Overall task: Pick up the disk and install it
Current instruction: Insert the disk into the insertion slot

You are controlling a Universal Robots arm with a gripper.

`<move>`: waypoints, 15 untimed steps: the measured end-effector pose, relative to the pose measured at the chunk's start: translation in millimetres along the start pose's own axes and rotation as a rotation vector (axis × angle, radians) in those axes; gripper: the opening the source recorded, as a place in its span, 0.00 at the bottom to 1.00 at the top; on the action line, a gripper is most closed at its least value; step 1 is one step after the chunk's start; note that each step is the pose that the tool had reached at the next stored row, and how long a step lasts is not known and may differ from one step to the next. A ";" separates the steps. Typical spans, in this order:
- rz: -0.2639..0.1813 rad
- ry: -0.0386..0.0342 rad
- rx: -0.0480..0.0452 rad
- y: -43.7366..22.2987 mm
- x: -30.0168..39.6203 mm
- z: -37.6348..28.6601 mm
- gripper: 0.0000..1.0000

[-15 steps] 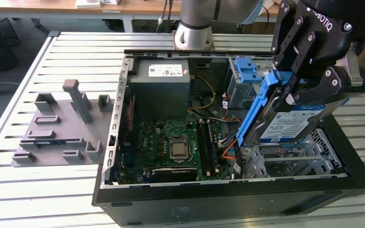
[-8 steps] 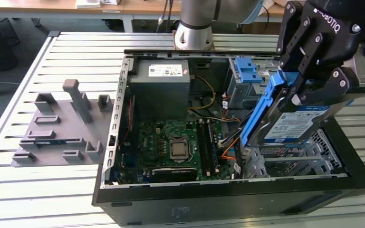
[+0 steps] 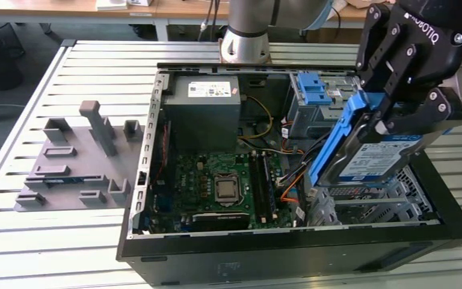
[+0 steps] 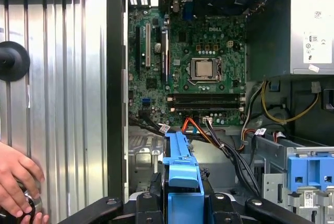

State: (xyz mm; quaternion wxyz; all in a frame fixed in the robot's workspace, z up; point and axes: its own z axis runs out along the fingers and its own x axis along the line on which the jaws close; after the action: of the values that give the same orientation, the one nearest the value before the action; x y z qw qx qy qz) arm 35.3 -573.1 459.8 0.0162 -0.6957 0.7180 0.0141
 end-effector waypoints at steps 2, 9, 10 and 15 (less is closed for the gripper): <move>0.000 0.0000 0.0000 -1.1 0.0 0.5 0.36; 0.000 0.0001 0.0000 -5.4 -0.1 2.5 0.36; 0.000 0.0000 0.0000 -6.0 -0.1 3.0 0.36; 0.000 0.0000 0.0000 -8.9 0.2 4.8 0.36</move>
State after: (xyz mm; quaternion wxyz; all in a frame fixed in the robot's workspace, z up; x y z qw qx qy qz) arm 44.1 -573.4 455.0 0.0162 -0.6957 0.7180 0.0141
